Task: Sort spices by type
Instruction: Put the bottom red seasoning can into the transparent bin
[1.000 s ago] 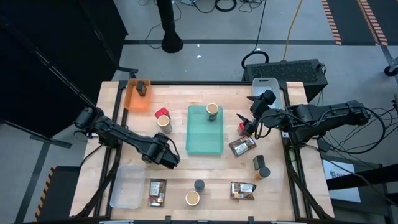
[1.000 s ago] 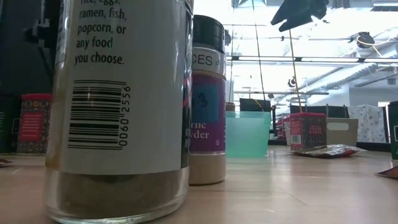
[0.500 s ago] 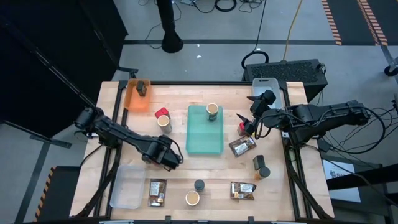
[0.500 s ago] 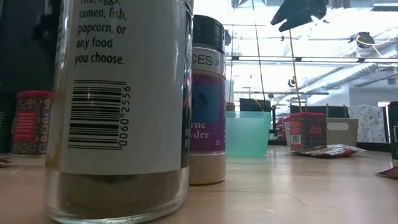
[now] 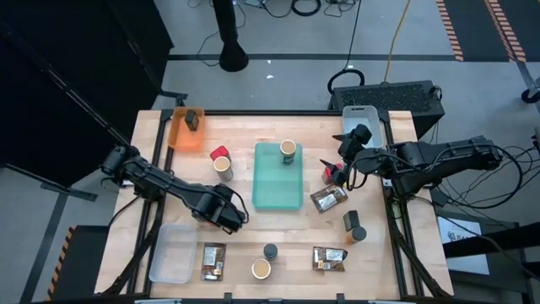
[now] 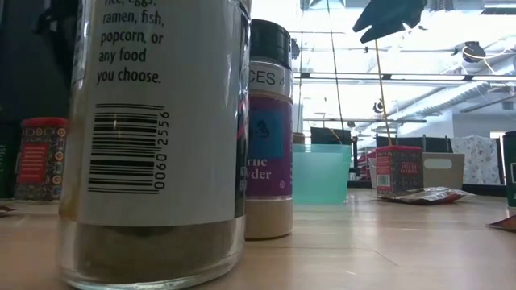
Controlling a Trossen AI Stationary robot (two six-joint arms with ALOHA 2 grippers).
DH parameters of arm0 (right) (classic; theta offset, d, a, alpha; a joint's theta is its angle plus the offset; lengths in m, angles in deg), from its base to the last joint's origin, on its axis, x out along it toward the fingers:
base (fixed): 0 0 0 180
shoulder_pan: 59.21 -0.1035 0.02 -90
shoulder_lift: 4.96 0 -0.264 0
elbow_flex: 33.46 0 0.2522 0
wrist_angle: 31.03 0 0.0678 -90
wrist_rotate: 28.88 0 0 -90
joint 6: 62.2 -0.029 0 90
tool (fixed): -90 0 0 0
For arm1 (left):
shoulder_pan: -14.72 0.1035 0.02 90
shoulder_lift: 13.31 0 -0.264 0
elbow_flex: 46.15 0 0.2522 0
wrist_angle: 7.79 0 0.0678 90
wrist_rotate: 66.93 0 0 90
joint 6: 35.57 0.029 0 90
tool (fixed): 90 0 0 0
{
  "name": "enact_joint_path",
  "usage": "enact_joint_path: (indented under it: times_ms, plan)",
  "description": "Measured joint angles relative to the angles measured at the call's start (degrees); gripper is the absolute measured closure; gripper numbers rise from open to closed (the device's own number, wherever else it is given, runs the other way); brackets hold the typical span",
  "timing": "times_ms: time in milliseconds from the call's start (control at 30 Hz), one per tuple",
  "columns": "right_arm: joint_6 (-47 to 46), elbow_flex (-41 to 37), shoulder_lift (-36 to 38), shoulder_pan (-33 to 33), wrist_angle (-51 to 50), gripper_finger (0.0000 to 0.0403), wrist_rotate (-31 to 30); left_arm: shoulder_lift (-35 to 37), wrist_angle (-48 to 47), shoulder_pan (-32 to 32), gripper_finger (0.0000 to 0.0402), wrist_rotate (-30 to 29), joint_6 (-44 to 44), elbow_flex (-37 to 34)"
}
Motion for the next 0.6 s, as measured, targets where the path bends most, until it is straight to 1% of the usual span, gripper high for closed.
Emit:
enact_joint_path:
  times_ms: [167, 267, 367, 600]
  plan:
    - [-0.01, 0.00, 0.00, 0.00, 0.02, 0.0018, 1.13, 0.02, 0.05, -0.07, 0.0181, -0.93, -1.82, -0.11]
    - [-0.01, 0.00, 0.00, 0.00, 0.02, 0.0018, 1.13, 0.02, 0.00, -0.13, 0.0155, -1.80, -2.68, -0.72]
    - [0.00, 0.00, -0.01, 0.00, -0.03, 0.0018, 1.12, 0.02, -0.05, -0.07, 0.0145, -3.27, -3.33, -1.05]
    - [-0.01, 0.00, 0.00, 0.00, -0.43, 0.0018, 1.13, 0.04, 0.07, -0.09, 0.0143, -3.71, -3.10, -1.07]
